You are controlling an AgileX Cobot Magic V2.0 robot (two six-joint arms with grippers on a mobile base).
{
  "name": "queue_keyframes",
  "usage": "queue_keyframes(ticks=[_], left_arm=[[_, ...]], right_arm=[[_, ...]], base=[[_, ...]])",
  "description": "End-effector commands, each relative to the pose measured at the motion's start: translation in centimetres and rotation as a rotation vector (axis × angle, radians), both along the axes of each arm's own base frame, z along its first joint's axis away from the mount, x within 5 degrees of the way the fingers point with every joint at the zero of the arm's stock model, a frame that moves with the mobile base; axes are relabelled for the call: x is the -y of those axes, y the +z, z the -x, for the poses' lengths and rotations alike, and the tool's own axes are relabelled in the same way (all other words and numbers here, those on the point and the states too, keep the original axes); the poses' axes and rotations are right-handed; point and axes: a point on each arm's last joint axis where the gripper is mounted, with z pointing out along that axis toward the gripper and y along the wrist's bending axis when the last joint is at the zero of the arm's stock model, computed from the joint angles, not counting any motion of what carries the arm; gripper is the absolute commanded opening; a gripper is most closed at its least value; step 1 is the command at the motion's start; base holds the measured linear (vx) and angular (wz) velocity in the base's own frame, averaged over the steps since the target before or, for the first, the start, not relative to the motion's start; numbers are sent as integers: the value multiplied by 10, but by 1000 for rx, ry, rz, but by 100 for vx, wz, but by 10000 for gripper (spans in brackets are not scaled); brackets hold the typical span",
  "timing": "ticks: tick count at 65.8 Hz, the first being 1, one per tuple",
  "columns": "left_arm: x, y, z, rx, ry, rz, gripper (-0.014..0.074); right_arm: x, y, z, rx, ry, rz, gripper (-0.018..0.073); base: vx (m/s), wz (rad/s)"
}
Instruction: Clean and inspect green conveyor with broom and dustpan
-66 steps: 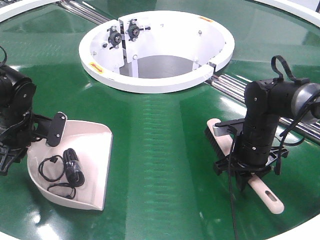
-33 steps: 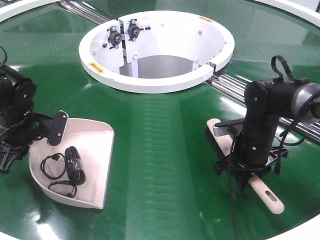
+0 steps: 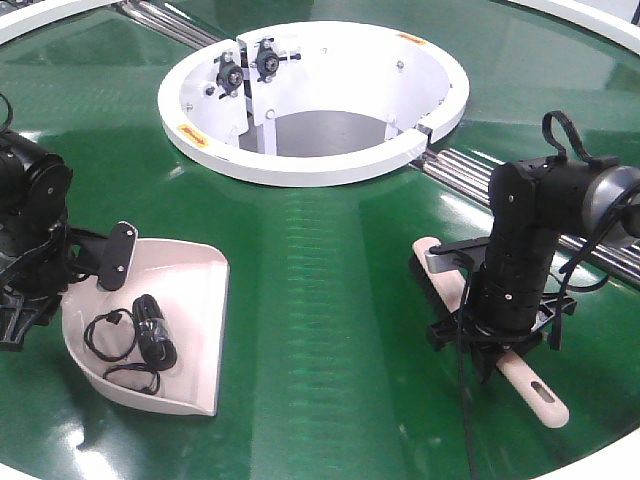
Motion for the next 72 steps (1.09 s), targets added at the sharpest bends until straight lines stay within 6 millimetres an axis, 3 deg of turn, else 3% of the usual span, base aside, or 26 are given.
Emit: queue_keyframes(ticks=[1,20,29,39,53,72], left_arm=[[3,23,1,87,46,21,280],[3,30,2,133,101,48,463],[6,37,6,149,118,97,488],[9,47,10,184,129,146,487],[10,72,21,255,137,200,487],[22,112,47,353,187,440,485]], right_arm=[[3,17,4,-16,11,4,215],[3,18,4,-7,20,2,449],[4,21,3,18,35,0,547],[4,34,5,75,40,-13,592],[8,68,10,233,49,-23,592],[11,139,24,632,22,-114,582]], base=[[0,0],[0,0],[0,0],[0,0],[0,0],[0,0]])
